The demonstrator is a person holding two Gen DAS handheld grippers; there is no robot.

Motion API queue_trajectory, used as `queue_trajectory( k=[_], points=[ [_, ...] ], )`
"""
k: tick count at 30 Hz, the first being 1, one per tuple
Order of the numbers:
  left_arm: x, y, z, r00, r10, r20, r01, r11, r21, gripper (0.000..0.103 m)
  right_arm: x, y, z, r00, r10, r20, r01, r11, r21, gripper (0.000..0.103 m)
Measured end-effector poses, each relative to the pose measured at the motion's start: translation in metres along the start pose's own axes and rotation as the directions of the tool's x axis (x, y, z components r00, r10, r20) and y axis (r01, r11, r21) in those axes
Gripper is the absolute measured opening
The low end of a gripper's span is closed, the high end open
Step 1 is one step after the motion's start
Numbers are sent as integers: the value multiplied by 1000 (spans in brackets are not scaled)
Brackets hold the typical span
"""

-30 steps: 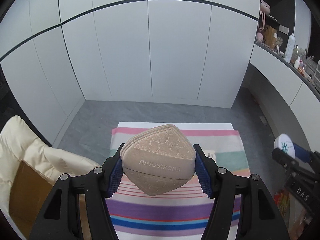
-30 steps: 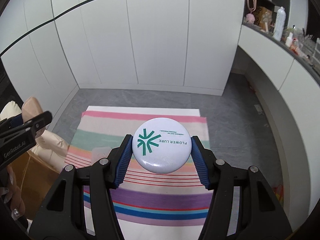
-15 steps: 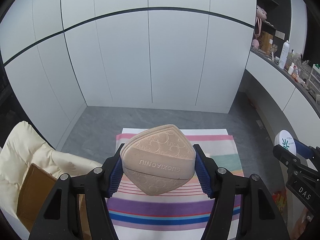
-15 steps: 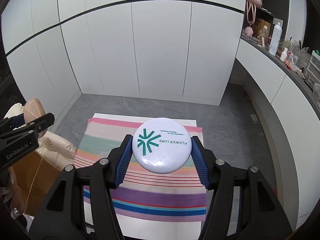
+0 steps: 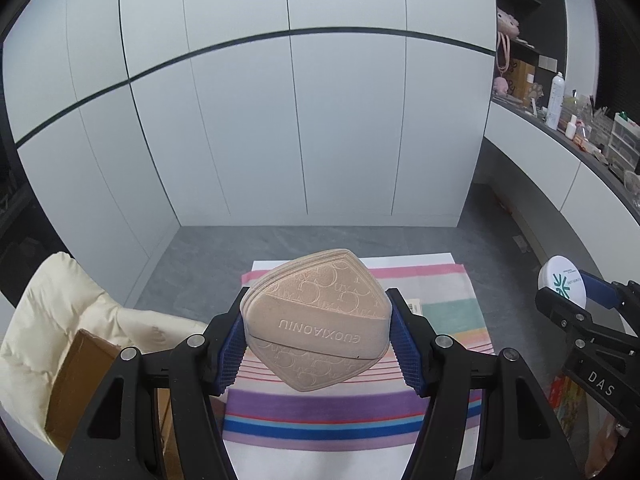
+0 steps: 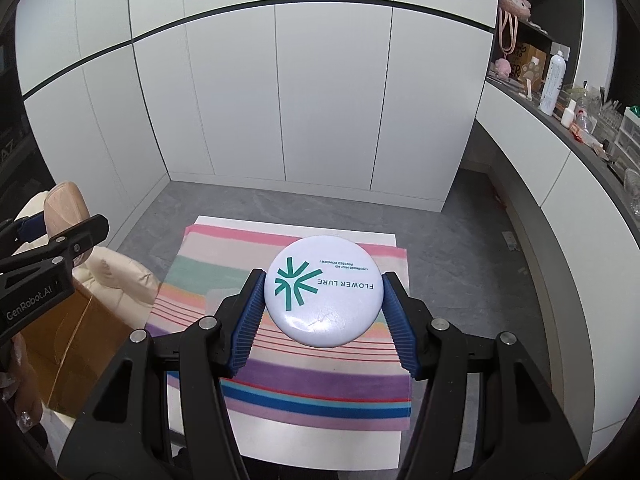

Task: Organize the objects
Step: 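Lift the compact with the right gripper and sponge with the left gripper toward the box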

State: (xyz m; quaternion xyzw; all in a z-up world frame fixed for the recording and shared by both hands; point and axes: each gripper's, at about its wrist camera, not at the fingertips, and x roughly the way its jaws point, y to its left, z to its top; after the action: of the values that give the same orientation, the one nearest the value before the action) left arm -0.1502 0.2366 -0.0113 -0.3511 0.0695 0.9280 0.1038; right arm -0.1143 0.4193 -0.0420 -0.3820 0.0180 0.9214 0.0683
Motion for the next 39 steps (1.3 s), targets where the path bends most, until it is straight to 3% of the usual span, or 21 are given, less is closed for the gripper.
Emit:
queue_trajectory(
  k=[5, 10, 20, 30, 39],
  points=[
    [-25, 3, -20, 1000, -10, 17, 9, 1000, 4, 65, -17, 5, -17, 999, 45, 3, -45, 999, 18, 60],
    [-47, 18, -43, 998, -49, 27, 51, 997, -61, 65, -37, 5, -40, 998, 55, 1, -55, 998, 43, 60],
    [-56, 54, -96, 997, -68, -42, 60, 984, -166, 65, -61, 7, -103, 995, 100, -25, -98, 993, 67, 60],
    [-74, 61, -150, 997, -6, -78, -3, 994, -112, 65, -62, 13, -157, 984, 124, -127, -111, 989, 100, 60],
    [-71, 59, -182, 989, -12, -147, 0, 996, -85, 65, -75, 12, -192, 979, 120, -163, -103, 989, 108, 60]
  ],
)
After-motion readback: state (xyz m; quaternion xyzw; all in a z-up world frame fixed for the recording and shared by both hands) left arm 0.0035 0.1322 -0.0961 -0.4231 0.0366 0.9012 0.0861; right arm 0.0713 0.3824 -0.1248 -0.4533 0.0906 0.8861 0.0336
